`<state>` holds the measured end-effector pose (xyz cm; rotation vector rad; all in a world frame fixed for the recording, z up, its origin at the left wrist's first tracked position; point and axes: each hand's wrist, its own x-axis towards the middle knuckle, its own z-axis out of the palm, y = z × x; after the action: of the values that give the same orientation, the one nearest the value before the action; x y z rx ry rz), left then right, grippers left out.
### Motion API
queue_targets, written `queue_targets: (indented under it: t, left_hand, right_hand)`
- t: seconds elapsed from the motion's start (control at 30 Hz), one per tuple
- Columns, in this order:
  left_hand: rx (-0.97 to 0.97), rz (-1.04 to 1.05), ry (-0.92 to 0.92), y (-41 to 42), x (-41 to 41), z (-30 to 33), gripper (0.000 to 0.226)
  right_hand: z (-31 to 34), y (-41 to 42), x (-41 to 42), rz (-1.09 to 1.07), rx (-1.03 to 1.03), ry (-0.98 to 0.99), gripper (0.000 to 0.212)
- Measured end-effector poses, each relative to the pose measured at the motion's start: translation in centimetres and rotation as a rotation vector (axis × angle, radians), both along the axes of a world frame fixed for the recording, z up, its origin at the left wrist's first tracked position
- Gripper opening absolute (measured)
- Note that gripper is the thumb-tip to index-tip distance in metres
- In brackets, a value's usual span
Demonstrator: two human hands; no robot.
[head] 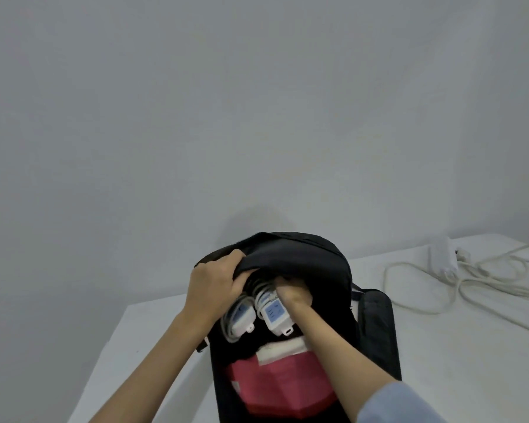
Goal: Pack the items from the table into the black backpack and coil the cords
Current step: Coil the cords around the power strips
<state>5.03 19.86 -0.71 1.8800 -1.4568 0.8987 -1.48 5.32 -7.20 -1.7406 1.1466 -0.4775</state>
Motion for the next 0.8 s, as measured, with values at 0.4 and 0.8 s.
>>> queue_targets:
  t: [0.4, 0.8]
  left_hand:
    - [0.322, 0.051, 0.503, -1.7, -2.1, 0.5, 0.045]
    - [0.98, -0.019, 0.85, -4.3, -9.4, 1.2, 0.042]
  right_hand:
    - [-4.7, 0.9, -7.4, 0.058, 0.012, -0.359, 0.053]
    - [-3.7, -4.8, -17.2, 0.306, 0.806, -0.584, 0.025]
